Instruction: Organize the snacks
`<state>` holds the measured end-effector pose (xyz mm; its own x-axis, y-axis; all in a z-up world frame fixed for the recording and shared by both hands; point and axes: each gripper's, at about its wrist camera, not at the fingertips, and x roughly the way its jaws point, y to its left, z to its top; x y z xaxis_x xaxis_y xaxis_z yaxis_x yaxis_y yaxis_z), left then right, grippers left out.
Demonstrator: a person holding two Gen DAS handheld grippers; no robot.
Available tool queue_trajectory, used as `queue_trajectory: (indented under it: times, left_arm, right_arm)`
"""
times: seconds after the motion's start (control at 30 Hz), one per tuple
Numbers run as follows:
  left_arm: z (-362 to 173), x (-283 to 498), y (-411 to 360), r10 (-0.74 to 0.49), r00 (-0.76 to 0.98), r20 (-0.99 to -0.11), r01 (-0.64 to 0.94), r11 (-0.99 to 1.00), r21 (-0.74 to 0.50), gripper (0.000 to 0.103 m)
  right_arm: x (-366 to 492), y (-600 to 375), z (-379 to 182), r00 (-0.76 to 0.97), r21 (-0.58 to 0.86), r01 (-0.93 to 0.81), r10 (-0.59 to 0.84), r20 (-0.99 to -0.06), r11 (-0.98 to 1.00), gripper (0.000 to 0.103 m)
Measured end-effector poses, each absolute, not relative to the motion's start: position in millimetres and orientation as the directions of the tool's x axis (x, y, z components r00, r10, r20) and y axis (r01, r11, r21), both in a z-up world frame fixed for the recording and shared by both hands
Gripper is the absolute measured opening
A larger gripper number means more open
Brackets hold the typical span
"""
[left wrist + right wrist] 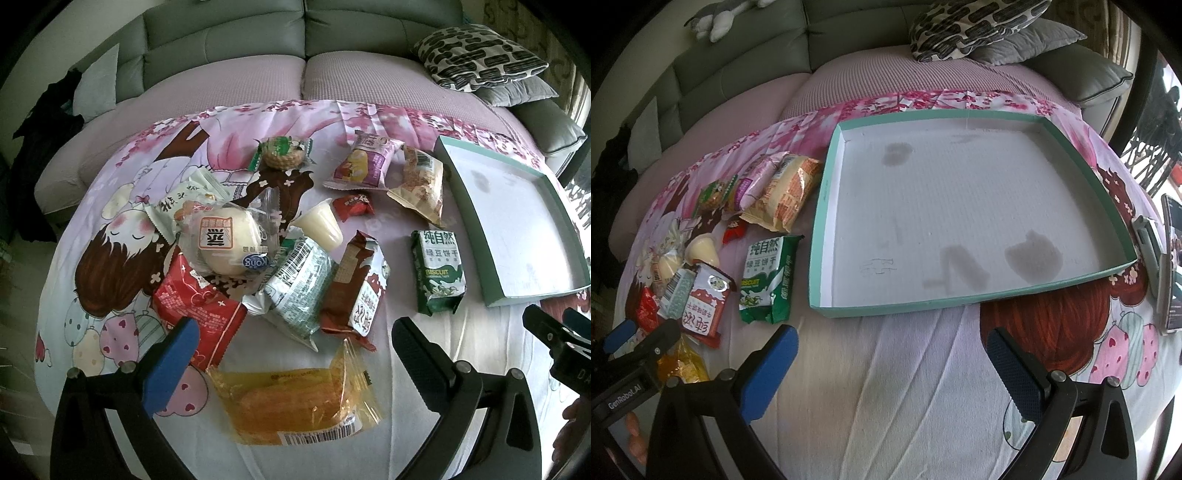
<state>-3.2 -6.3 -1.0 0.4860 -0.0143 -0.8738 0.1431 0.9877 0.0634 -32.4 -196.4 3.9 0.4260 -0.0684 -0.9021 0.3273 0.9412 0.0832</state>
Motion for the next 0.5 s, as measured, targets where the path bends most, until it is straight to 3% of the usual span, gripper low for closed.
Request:
queue_trajectory:
  times: [0.5]
  left_arm:
    - [-14, -26, 19, 0.035, 0.439, -0.898, 0.083, 0.993, 0.079, 0.103]
  right_arm:
    - [-19, -156, 23, 0.518, 0.235, 0.24, 0.08, -0.852, 0.942, 0.103]
